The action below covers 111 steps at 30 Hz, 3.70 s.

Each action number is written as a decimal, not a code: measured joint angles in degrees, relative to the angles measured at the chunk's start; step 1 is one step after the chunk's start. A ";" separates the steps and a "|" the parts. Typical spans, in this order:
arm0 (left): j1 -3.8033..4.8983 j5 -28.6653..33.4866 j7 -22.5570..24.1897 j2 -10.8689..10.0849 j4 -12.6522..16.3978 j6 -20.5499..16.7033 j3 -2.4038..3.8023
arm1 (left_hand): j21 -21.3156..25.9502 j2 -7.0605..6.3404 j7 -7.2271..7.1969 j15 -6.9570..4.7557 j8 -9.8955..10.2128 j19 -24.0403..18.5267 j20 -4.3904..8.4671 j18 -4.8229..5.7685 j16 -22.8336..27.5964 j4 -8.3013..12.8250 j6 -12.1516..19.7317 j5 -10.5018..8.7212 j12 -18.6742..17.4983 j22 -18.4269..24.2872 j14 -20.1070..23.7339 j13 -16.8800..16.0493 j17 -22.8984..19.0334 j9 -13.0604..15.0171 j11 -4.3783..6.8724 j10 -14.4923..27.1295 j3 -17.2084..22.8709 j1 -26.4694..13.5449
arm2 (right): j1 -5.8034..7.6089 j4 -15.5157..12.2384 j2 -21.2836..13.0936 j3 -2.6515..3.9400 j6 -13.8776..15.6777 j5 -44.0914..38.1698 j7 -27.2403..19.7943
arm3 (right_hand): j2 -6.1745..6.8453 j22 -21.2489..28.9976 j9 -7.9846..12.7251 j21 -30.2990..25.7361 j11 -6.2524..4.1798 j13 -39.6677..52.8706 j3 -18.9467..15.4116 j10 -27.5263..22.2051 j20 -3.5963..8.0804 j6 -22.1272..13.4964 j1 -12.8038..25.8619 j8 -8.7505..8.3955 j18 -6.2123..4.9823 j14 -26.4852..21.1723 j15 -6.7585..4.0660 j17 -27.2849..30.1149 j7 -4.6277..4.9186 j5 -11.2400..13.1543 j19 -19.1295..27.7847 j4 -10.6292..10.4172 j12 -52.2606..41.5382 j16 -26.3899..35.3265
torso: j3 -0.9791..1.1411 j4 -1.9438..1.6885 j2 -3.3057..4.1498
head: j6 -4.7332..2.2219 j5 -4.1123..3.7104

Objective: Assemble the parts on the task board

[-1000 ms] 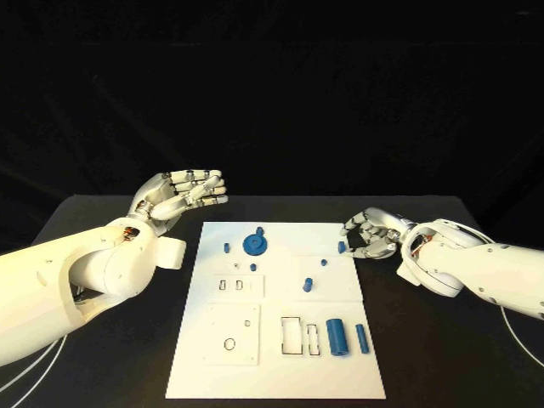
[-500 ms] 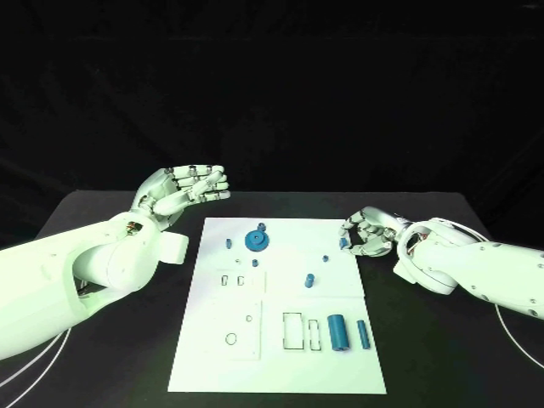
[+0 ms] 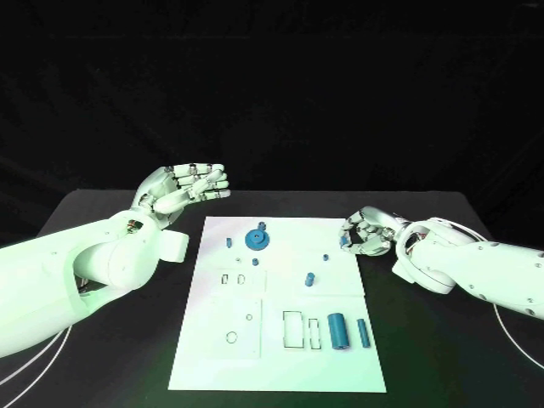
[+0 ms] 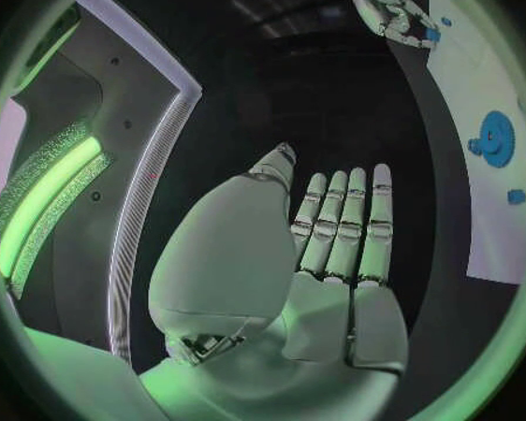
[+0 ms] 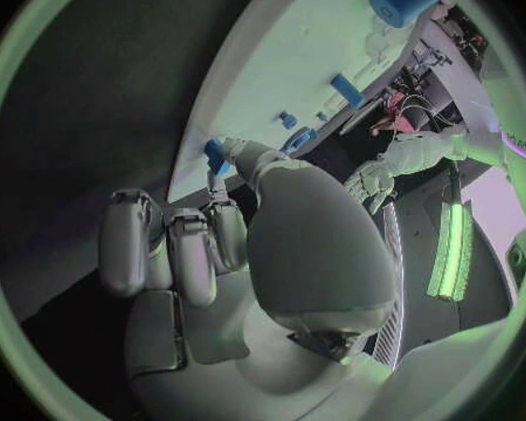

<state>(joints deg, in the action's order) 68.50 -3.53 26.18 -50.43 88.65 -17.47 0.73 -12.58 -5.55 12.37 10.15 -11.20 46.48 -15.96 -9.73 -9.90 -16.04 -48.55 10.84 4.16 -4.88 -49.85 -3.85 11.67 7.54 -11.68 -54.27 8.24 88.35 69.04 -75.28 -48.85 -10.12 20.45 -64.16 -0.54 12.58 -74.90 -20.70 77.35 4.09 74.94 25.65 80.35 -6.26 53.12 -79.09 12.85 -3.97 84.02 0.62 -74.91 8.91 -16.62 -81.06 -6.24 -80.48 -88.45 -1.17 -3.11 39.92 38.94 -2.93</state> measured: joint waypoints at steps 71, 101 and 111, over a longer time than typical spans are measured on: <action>-0.08 -0.01 -0.58 1.34 -1.24 0.25 -0.48 | 0.00 0.00 0.00 0.00 0.00 0.00 0.00 0.00 0.00 -0.16 0.00 0.00 0.00 0.06 0.00 0.00 0.11 0.01 0.00 0.00 0.16 0.00 | -0.98 -14.04 15.51 0.05 7.07 -7.05 15.62 | -3.55 0.00 -1.33 1.02 -1.84 -0.03 5.76 1.01 1.75 2.31 1.74 4.04 0.00 -0.10 -1.96 -0.01 -1.95 0.54 -1.31 2.30 0.22 -0.21 | -0.05 0.03 0.15 | 0.61 1.92; -0.08 -0.01 -0.69 1.24 -1.30 0.63 -0.48 | 0.00 0.00 0.00 0.00 0.00 0.00 0.00 0.01 0.00 -0.16 0.00 0.00 0.00 0.07 0.00 0.00 0.17 0.01 0.00 0.00 0.16 0.00 | -2.72 -12.03 18.32 -0.15 5.25 -12.42 19.51 | -2.08 -0.03 -1.37 0.53 -1.84 0.01 5.58 1.01 1.75 2.05 4.71 6.20 0.00 0.12 -2.17 0.00 -2.09 0.69 -1.31 2.14 0.22 -0.21 | -0.05 -0.01 0.13 | 1.40 2.26; -0.08 -0.02 -0.70 1.22 -1.32 1.02 -0.48 | 0.00 0.00 0.00 0.00 0.00 0.00 0.00 0.00 0.00 -0.16 0.00 0.00 0.00 0.10 0.00 0.00 0.17 0.01 0.00 0.00 0.16 0.00 | -2.83 -11.70 18.72 -0.13 5.15 -13.02 19.73 | -1.41 -0.03 -1.43 0.18 -1.84 0.01 5.38 1.01 1.75 2.03 5.37 6.99 0.01 0.12 -2.17 0.00 -2.10 0.69 -1.31 1.95 0.51 -0.21 | -0.07 -0.02 0.12 | 1.49 2.35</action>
<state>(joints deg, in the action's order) 68.41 -3.55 25.48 -49.21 87.34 -16.45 0.25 -12.58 -5.55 12.37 10.15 -11.20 46.48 -15.96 -9.72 -9.90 -16.20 -48.55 10.84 4.16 -4.78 -49.85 -3.85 11.84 7.55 -11.67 -54.27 8.40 88.35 66.21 -86.98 -30.12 -10.25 25.60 -77.18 19.19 11.16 -74.93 -22.13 77.52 2.26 74.95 31.03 81.37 -4.51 55.15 -73.72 19.84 -3.96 84.14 -1.55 -74.91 6.82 -15.93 -82.37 -4.29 -79.97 -88.66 -1.24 -3.14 40.04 40.43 -0.58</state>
